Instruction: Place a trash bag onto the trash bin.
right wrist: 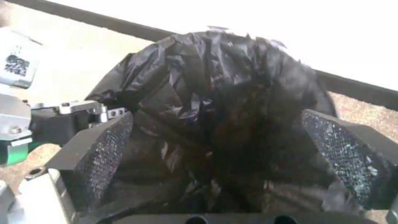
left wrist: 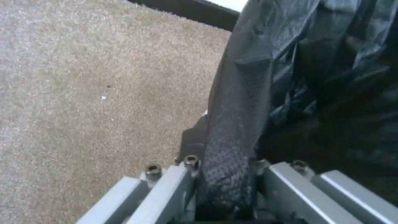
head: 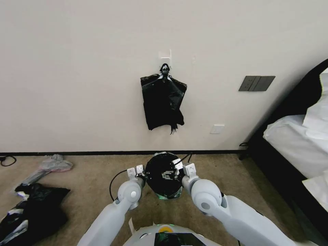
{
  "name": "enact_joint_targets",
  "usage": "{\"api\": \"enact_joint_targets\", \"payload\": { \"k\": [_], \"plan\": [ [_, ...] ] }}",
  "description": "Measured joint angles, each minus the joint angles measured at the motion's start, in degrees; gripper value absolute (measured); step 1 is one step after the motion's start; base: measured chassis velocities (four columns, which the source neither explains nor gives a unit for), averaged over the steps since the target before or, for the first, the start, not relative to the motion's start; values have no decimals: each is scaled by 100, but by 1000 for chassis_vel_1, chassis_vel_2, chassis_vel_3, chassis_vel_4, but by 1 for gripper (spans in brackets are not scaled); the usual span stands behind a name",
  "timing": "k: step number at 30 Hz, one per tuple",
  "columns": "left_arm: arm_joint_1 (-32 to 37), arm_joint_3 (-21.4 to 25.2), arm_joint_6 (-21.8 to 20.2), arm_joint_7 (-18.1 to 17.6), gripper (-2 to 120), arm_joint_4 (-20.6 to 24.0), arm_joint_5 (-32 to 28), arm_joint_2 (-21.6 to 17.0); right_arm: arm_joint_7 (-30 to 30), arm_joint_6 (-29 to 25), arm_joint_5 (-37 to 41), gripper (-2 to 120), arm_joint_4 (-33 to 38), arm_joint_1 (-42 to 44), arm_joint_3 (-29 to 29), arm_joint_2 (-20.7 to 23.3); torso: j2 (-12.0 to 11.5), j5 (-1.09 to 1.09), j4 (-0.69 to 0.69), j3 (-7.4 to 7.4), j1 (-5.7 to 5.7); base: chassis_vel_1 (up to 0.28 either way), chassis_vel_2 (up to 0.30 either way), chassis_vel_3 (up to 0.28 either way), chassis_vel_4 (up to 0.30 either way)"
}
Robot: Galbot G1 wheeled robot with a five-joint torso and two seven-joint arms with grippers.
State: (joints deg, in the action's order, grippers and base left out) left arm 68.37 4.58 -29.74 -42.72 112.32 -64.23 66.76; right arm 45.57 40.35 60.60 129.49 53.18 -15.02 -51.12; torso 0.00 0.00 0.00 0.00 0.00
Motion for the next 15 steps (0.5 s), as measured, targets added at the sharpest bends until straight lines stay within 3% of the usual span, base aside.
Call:
{"api": "enact_joint_targets", "payload": {
  "k": [10, 15],
  "plan": [
    [164, 154, -136, 268, 44, 271, 185, -221, -215, -31, -251, 100, 43, 309, 317, -35, 0, 0, 0, 0, 0, 0, 0, 0, 0],
    [410, 304, 20, 635, 68, 590, 1175, -496, -889, -378, -1015, 100, 54, 904, 856, -168, 0, 0, -1, 0, 0, 0, 0, 0, 0]
  ]
}}
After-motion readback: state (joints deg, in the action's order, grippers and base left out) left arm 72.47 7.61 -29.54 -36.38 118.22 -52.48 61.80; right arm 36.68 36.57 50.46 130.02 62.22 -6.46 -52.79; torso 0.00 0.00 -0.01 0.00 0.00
